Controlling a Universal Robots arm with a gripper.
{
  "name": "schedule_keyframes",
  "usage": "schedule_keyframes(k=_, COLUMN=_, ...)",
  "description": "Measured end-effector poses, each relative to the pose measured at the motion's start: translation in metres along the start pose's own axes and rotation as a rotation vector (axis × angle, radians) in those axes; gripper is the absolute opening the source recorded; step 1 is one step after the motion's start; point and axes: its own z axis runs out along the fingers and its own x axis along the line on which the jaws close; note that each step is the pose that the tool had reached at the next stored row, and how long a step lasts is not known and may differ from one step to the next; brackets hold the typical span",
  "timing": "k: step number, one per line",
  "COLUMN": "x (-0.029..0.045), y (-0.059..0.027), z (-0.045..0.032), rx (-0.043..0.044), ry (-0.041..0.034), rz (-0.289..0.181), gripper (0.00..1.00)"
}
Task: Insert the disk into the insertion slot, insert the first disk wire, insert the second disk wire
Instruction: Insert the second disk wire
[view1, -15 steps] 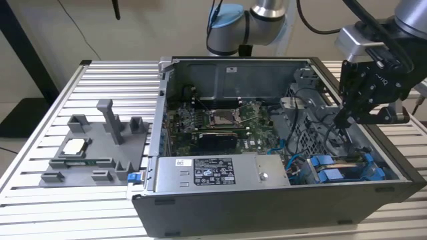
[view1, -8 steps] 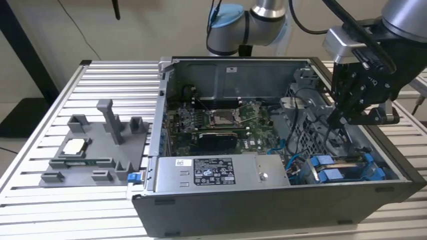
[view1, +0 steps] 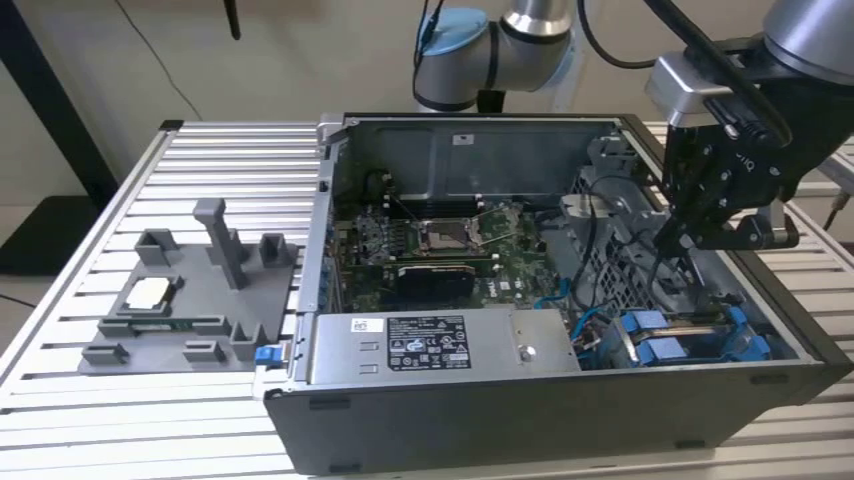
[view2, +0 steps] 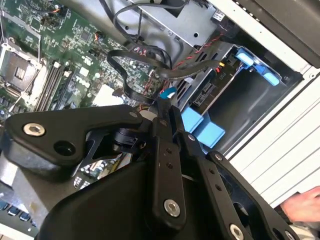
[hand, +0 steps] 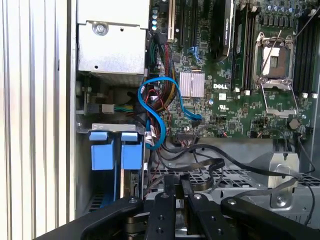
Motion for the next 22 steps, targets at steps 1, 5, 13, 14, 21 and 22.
schedule_keyframes(k=1, x=0.0, y=0.0, z=0.0, rx=0.0, ry=0.0003, rz=0.0, gripper=0.16)
schedule_keyframes(k=5, x=0.0001, y=0.0, z=0.0002, rx=-0.0002, ry=0.0102, rz=0.0, gripper=0.16)
schedule_keyframes(k=13, x=0.0016, y=0.0, z=0.0012, rx=-0.0008, ry=0.0344, rz=0.0, gripper=0.16)
schedule_keyframes(k=14, x=0.0018, y=0.0, z=0.0015, rx=-0.0009, ry=0.0367, rz=0.0, gripper=0.16)
schedule_keyframes(k=21, x=0.0026, y=0.0001, z=0.0037, rx=-0.0012, ry=0.0548, rz=0.0, gripper=0.16)
schedule_keyframes(k=22, x=0.0026, y=0.0001, z=0.0041, rx=-0.0012, ry=0.0577, rz=0.0, gripper=0.16)
